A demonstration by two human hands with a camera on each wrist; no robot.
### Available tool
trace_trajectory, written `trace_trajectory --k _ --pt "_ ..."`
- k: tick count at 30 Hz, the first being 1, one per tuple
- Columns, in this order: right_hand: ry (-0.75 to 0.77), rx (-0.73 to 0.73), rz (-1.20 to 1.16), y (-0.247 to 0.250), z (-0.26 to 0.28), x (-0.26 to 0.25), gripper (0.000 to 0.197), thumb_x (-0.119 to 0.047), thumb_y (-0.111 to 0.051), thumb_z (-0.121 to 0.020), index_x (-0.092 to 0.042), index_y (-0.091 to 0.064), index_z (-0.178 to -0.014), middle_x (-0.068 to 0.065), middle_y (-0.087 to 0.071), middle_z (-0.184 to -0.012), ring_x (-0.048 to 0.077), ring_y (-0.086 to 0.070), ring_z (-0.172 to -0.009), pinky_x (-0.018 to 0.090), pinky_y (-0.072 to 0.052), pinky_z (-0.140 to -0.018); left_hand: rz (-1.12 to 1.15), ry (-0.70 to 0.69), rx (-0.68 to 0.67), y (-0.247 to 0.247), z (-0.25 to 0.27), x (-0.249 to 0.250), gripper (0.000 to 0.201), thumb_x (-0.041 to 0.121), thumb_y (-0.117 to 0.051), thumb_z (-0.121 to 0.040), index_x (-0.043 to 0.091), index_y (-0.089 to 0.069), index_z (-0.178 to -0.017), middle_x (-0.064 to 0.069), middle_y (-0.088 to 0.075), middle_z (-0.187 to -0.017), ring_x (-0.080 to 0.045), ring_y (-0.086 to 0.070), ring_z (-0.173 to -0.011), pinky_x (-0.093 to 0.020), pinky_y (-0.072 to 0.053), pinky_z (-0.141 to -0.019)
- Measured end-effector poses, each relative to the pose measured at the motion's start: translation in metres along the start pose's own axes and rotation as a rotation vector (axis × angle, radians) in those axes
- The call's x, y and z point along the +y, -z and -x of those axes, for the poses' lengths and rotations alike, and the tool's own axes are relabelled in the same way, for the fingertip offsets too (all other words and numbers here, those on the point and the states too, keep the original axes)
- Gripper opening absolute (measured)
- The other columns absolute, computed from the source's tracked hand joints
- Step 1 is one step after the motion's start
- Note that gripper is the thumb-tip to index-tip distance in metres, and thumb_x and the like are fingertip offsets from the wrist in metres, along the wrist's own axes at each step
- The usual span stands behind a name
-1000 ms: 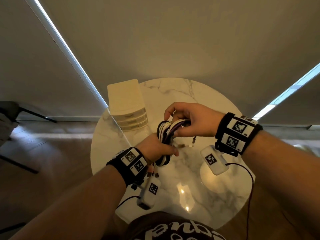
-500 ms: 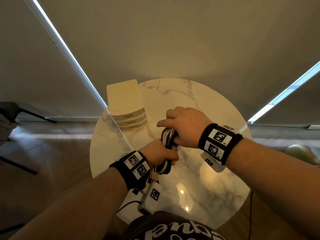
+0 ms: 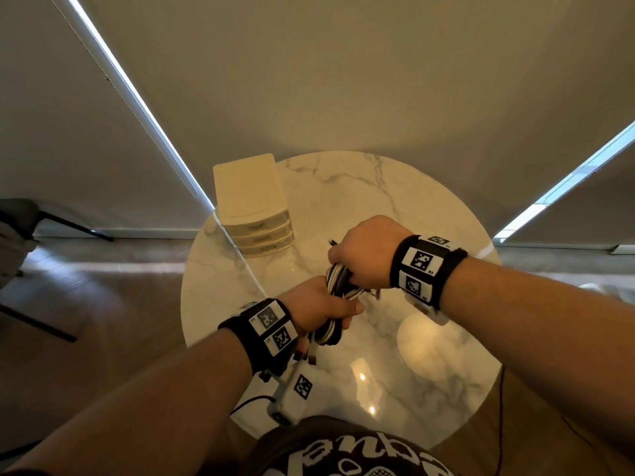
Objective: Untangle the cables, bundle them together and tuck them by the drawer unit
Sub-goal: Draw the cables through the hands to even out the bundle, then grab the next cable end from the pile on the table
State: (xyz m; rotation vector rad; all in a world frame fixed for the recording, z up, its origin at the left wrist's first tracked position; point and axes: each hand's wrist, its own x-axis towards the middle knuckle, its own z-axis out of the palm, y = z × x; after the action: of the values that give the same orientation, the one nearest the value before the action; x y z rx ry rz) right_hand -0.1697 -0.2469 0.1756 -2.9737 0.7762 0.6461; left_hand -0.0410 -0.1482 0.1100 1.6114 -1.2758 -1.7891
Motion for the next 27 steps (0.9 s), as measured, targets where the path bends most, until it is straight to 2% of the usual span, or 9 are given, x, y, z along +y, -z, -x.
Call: trace_trajectory --k 4,6,10,12,15,18,20,23,27 --pt "-0.065 -0.161 -0.009 0.006 -0.008 -0.001 0.012 -0.032 -0.056 -0.091 -0.023 -0.064 -0.087 -0.003 -0.058 -0.072 0.023 -0.059 -0.069 0.033 -0.050 -0.063 -0.098 0.073 0.070 -0.005 -0.005 -0.002 0.027 0.035 -0.074 -0.087 0.017 -0.068 -0.067 -0.002 -0.065 -0.065 -0.022 -0.059 -0.059 -0.032 -0.052 -0.057" --pt "-0.051 -0.147 0.037 0.008 -0.009 -0.001 0.015 -0.028 -0.055 -0.093 -0.025 -0.068 -0.100 -0.002 -0.063 -0.080 0.024 -0.062 -0.076 0.033 -0.048 -0.063 -0.138 0.081 0.117 -0.005 -0.007 -0.001 0.026 0.031 -0.073 -0.090 0.014 -0.068 -0.071 -0.001 -0.065 -0.063 -0.017 -0.059 -0.053 -0.027 -0.051 -0.051" --pt "0.056 -0.039 0.052 0.006 -0.008 0.000 0.045 -0.026 -0.053 -0.098 -0.036 -0.053 -0.142 0.001 -0.072 -0.104 0.029 -0.067 -0.095 0.034 -0.048 -0.070 0.044 0.055 0.044 0.002 -0.007 -0.001 0.024 0.032 -0.078 -0.081 0.014 -0.065 -0.072 -0.005 -0.062 -0.061 -0.025 -0.057 -0.061 -0.038 -0.048 -0.066" --pt "0.077 -0.013 0.049 0.009 -0.007 0.003 0.033 -0.030 -0.057 -0.094 -0.034 -0.063 -0.126 -0.001 -0.071 -0.092 0.029 -0.066 -0.089 0.037 -0.054 -0.079 0.169 0.060 0.002 0.002 -0.005 -0.001 0.032 0.042 -0.081 -0.072 0.015 -0.064 -0.072 -0.005 -0.058 -0.059 -0.023 -0.054 -0.057 -0.038 -0.046 -0.069" --pt "0.041 -0.091 0.069 0.007 -0.004 0.000 0.014 -0.034 -0.057 -0.091 -0.026 -0.068 -0.095 -0.004 -0.061 -0.071 0.026 -0.062 -0.075 0.036 -0.054 -0.072 0.146 0.057 -0.045 -0.001 -0.005 -0.004 0.026 0.035 -0.077 -0.073 0.015 -0.063 -0.066 -0.007 -0.059 -0.058 -0.024 -0.053 -0.058 -0.040 -0.045 -0.070" --pt "-0.048 -0.126 -0.077 0.002 -0.005 0.001 0.017 -0.035 -0.057 -0.087 -0.027 -0.069 -0.095 -0.005 -0.063 -0.075 0.024 -0.063 -0.077 0.035 -0.055 -0.073 0.126 0.050 -0.030 0.000 -0.004 -0.005 0.012 0.021 -0.066 -0.074 0.010 -0.061 -0.071 -0.008 -0.059 -0.060 -0.026 -0.052 -0.060 -0.036 -0.044 -0.064" --pt "-0.051 0.031 -0.273 -0.005 -0.004 0.015 0.042 -0.043 -0.061 -0.081 -0.037 -0.066 -0.122 -0.009 -0.072 -0.104 0.021 -0.066 -0.101 0.037 -0.055 -0.088 0.199 0.021 0.035 0.003 -0.003 -0.002 0.010 0.018 -0.063 -0.075 0.009 -0.062 -0.077 -0.011 -0.060 -0.062 -0.025 -0.051 -0.055 -0.034 -0.043 -0.058" --pt "0.029 0.425 -0.634 -0.010 0.009 0.032 0.073 -0.055 -0.072 -0.078 -0.036 -0.049 -0.145 -0.008 -0.057 -0.143 0.016 -0.049 -0.133 0.035 -0.039 -0.111 0.378 -0.020 0.186 0.012 -0.004 0.005 0.009 0.021 -0.065 -0.076 0.014 -0.067 -0.071 -0.017 -0.059 -0.071 -0.025 -0.047 -0.050 -0.033 -0.039 -0.052" --pt "-0.081 0.819 -0.660 -0.012 0.021 0.021 0.033 -0.056 -0.078 -0.082 -0.026 -0.071 -0.092 -0.005 -0.065 -0.098 0.016 -0.057 -0.094 0.035 -0.046 -0.086 0.696 -0.064 0.343 0.023 -0.011 0.023 0.016 0.025 -0.064 -0.072 0.011 -0.071 -0.073 -0.015 -0.053 -0.078 -0.024 -0.045 -0.057 -0.034 -0.033 -0.055"
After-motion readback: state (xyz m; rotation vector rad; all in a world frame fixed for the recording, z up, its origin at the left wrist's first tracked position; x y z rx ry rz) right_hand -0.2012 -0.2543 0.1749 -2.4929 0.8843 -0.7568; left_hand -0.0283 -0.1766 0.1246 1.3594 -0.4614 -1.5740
